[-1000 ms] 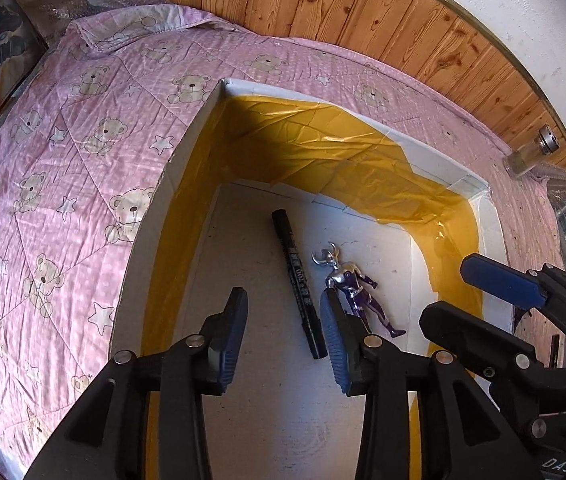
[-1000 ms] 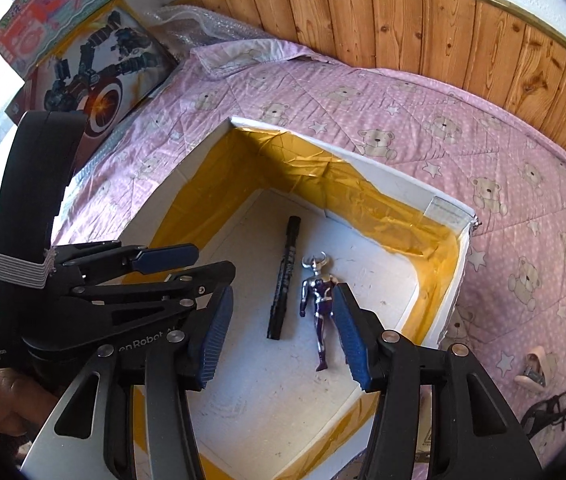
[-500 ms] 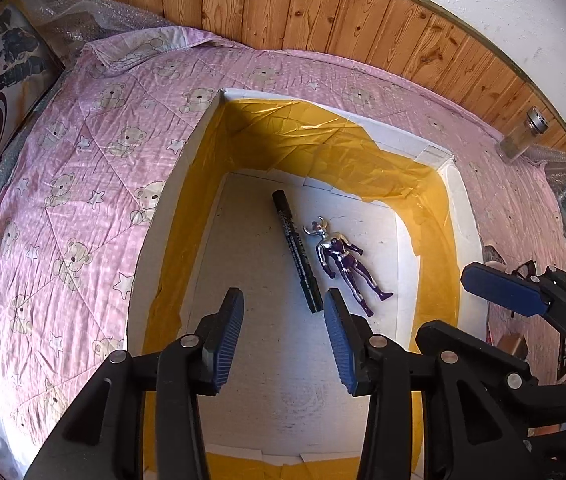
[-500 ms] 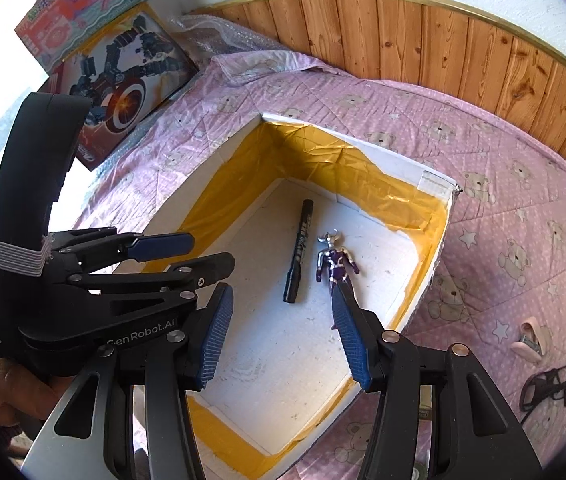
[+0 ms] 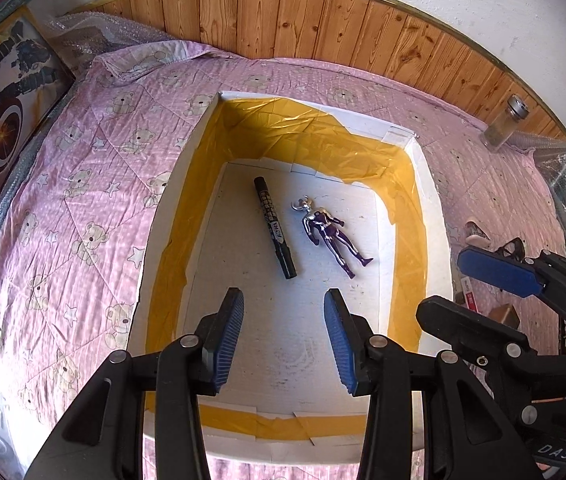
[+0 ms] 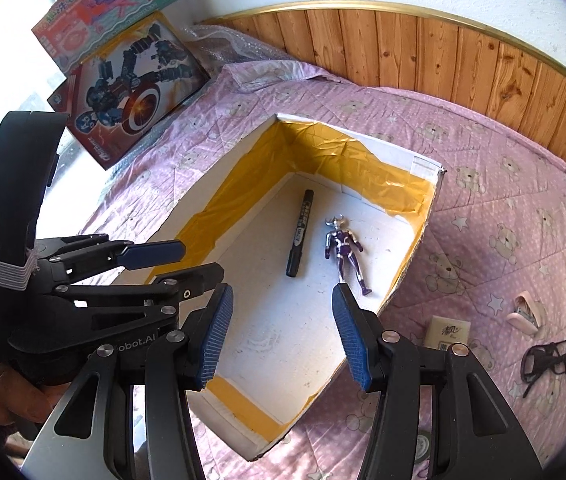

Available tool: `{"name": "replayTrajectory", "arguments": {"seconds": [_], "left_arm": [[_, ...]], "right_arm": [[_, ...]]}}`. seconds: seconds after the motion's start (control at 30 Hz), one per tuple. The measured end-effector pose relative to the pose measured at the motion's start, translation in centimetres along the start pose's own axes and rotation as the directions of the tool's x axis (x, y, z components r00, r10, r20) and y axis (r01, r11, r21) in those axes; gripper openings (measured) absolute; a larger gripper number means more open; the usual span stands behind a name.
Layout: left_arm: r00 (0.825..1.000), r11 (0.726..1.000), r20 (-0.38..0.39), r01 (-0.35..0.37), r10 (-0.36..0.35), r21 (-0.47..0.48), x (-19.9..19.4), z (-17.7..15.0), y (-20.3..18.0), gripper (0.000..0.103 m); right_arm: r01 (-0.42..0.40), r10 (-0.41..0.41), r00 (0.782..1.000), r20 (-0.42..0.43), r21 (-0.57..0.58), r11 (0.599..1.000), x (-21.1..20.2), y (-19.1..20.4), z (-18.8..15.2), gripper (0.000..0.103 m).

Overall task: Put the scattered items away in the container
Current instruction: 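Withdraw both tools from box back toward remaining items, then grasp green tape roll with left tool while right tool grasps pink binder clip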

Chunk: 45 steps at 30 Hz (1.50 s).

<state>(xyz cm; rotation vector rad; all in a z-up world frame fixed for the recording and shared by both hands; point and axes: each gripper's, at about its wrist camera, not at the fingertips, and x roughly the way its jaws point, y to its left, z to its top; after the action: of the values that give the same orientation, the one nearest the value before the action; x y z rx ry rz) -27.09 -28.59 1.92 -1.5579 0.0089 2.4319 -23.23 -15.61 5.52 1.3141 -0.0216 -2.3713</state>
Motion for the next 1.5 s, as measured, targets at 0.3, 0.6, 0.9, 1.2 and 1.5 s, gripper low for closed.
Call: {"name": "replayTrajectory", "arguments": {"seconds": [0.3,0.6,0.9,1.2,1.5], "left_arm": [[1.0,1.0,0.029,0.001,-0.002,0.019,-2.7,-3.6,-0.9,0.044],[0.999,1.0,0.04,-0.002,0.002,0.007,-4.6,-6.8,-0.9,0.047],[0.995,0.998,0.091,0.024,-0.029,0.055,-7.3,-10.0,-3.9,0.047],[0.995,0.979,0.052,0.079,-0.09,0.189,-6.0,-14.5,-11.2,0.047],[0.982,0.946,-0.03,0.188,-0.187,0.265,-1.2,-16.8,-18.9,0.051]], "right_arm": [[-0.006,0.007,0.999,0.035,-0.007,1.0,-2.5,1.9,-3.0,0.055],[-0.016,0.014,0.997,0.077,0.026,1.0,-4.7,3.1,-6.0,0.055],[0.074,-0.079,0.989,0.127,0.044,0.996,-8.5,2.6,-12.2,0.055],[0.072,-0.112,0.982,0.154,0.247,0.966,-11.1,-3.8,-20.5,0.055],[0.109,-0.181,0.977,0.109,0.476,0.873,-10.9,-13.2,-26.6,0.055]]}}
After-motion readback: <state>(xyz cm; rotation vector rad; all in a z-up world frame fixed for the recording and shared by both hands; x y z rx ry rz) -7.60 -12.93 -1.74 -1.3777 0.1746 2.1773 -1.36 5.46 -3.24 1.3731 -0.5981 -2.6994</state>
